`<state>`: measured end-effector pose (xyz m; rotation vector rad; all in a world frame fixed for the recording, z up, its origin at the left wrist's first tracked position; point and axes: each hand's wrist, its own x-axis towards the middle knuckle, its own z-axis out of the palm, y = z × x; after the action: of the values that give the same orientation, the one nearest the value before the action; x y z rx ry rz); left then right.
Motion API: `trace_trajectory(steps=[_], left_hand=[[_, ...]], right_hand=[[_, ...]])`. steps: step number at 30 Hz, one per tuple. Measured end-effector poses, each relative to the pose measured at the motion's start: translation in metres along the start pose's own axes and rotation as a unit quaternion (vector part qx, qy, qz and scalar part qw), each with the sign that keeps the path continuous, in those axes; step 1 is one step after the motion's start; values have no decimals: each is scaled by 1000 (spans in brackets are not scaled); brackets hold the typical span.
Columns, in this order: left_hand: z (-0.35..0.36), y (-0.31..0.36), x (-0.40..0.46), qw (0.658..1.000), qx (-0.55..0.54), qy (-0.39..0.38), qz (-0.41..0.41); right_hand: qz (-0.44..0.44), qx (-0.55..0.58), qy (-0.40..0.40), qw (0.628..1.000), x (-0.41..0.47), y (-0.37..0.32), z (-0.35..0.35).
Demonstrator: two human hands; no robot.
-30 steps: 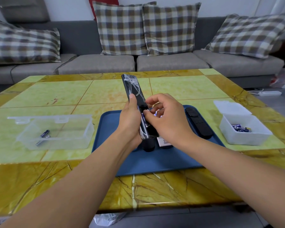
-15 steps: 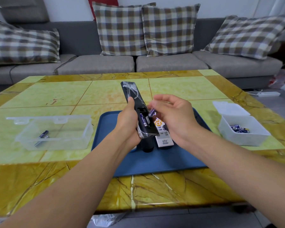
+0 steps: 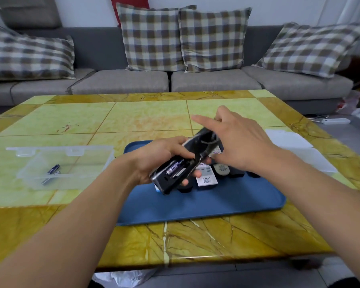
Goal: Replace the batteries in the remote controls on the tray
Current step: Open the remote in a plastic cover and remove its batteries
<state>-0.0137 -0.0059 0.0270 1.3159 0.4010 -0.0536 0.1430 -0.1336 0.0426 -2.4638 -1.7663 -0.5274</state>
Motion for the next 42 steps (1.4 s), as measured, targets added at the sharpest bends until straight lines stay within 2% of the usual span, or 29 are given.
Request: trace_trajectory(steps=[2, 4, 5, 6, 8, 10, 12, 14, 15, 16, 18, 19, 21, 26, 37, 42], left_hand=[[-10, 3, -5, 995, -44, -91, 27], [-26, 7, -7, 964, -201, -166, 58], [-31, 9, -7, 947, -255, -178, 84], [-31, 11, -7, 945, -262, -158, 119], [-20, 11, -1, 965, -180, -37, 187], [3, 3, 11, 967, -117, 91, 208], [20, -4, 23, 952, -175, 176, 179], [27, -4, 24, 938, -225, 209, 160], [25, -2, 23, 942, -214, 204, 156], [22, -1, 19, 950, -186, 200, 153], [20, 0, 14, 963, -96, 214, 133], [21, -1, 11, 966, -54, 218, 124], [24, -6, 9, 972, -4, 204, 116], [27, -11, 11, 977, 26, 180, 110], [34, -15, 19, 968, 66, 197, 139], [43, -14, 21, 971, 32, 189, 143]], right_hand=[[0, -5, 45, 999, -1, -2, -1], [47, 32, 73, 996, 0, -2, -2], [89, 63, 70, 992, -1, -3, -4], [132, 100, 60, 984, -2, -6, -8], [189, 191, 12, 963, -5, -19, -12], [188, 277, -44, 941, -8, -37, -12], [144, 313, -116, 932, -9, -50, -8], [115, 358, -149, 914, -8, -51, -8], [127, 394, -123, 902, -6, -46, -7], [143, 433, -64, 888, -3, -38, -4], [152, 485, 102, 855, 1, -22, -1], [134, 480, 163, 851, 2, -18, 0], [86, 451, 212, 863, 0, -20, 1], [56, 429, 199, 879, 0, -27, 11], [83, 446, 223, 863, 7, -28, 25], [89, 447, 239, 857, 14, -33, 36]])
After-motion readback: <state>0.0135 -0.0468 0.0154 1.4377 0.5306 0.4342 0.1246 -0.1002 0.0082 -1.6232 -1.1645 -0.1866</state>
